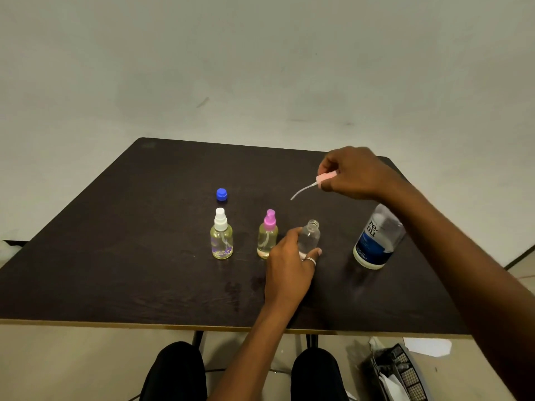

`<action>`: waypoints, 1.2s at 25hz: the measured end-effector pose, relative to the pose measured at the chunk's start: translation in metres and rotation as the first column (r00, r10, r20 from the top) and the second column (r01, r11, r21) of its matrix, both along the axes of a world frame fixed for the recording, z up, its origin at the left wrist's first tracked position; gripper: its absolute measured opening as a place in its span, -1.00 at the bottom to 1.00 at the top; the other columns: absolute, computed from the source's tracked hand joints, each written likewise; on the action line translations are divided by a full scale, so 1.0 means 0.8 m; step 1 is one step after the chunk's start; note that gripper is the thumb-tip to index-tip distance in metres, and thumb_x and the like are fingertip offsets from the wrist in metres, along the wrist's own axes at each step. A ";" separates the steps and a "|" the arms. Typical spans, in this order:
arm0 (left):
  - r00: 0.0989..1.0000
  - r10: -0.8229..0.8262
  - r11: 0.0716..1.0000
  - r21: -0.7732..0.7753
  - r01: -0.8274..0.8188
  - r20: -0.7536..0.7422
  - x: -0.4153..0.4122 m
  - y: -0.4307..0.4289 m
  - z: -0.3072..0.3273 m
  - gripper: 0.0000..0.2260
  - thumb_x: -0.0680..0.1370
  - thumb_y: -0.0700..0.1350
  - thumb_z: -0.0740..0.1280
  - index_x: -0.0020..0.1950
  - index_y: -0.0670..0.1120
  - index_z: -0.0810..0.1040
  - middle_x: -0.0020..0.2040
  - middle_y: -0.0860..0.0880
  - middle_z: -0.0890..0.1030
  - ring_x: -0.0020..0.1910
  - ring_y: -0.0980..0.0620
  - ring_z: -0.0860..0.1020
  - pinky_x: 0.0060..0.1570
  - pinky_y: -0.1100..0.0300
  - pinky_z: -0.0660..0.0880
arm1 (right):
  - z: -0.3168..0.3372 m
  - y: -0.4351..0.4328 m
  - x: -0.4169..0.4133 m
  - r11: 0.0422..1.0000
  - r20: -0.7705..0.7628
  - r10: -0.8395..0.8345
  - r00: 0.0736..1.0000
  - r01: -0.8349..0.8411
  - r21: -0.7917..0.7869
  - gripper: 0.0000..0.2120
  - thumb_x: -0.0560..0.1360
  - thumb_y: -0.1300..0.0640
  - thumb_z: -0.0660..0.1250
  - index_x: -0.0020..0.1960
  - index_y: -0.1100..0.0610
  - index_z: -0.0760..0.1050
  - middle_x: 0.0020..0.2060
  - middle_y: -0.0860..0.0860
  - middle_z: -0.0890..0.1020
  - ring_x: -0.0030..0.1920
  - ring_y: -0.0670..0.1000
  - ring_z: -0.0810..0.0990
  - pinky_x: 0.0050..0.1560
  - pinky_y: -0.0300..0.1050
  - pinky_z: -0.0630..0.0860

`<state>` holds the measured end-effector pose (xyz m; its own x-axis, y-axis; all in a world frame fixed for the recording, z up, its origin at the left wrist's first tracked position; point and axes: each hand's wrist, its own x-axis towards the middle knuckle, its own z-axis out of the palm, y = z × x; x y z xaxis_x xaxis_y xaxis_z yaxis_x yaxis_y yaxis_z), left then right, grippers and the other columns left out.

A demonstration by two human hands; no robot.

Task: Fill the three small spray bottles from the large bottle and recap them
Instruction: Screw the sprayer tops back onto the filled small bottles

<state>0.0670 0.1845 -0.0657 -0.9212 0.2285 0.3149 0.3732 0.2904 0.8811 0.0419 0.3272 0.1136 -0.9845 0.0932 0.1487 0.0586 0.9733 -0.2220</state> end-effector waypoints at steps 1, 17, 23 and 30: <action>1.000 -0.002 1.000 0.007 0.002 0.002 0.000 0.000 0.000 -0.60 0.46 -0.04 0.52 0.26 -0.01 0.54 0.08 0.05 0.66 0.02 0.12 0.62 0.02 0.20 0.58 | 0.020 -0.002 0.017 1.000 0.011 0.024 1.000 -0.024 0.009 -0.85 0.39 0.09 0.44 -0.04 0.03 0.62 -0.13 -0.09 0.63 -0.14 -0.08 0.55 -0.18 -0.21 0.46; 0.998 -0.034 0.999 0.027 0.033 0.056 0.002 -0.002 0.006 -0.61 0.47 -0.06 0.52 0.26 0.03 0.53 0.09 0.09 0.65 0.01 0.18 0.60 -0.04 0.44 0.47 | 0.034 -0.028 0.053 0.975 0.094 0.162 0.982 -0.174 0.136 -0.80 0.40 0.14 0.45 0.02 -0.01 0.61 -0.16 -0.17 0.56 -0.22 -0.17 0.50 -0.25 -0.34 0.35; 0.999 -0.036 0.999 0.033 0.036 0.011 0.002 -0.002 0.002 -0.60 0.47 -0.07 0.52 0.27 -0.02 0.54 0.07 0.06 0.67 0.04 0.15 0.62 0.04 0.22 0.59 | -0.001 -0.033 0.046 0.969 0.160 0.193 0.968 -0.213 0.122 -0.78 0.40 0.16 0.47 0.04 0.02 0.65 -0.07 -0.13 0.64 -0.13 -0.15 0.55 -0.12 -0.27 0.43; 0.999 -0.034 0.999 -0.004 0.034 -0.008 0.002 -0.003 0.002 -0.60 0.47 -0.05 0.51 0.27 -0.02 0.52 0.05 0.04 0.65 -0.02 0.12 0.61 -0.05 0.26 0.56 | -0.028 -0.037 0.040 0.960 0.190 0.225 0.955 -0.251 0.125 -0.77 0.39 0.23 0.45 0.04 0.07 0.64 -0.06 -0.08 0.65 -0.13 -0.13 0.56 -0.10 -0.27 0.47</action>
<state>0.0689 0.1821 -0.0640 -0.9104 0.2609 0.3212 0.3899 0.2808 0.8770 0.0739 0.2976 0.0912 -0.9871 -0.1574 -0.0310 -0.1543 0.9845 -0.0831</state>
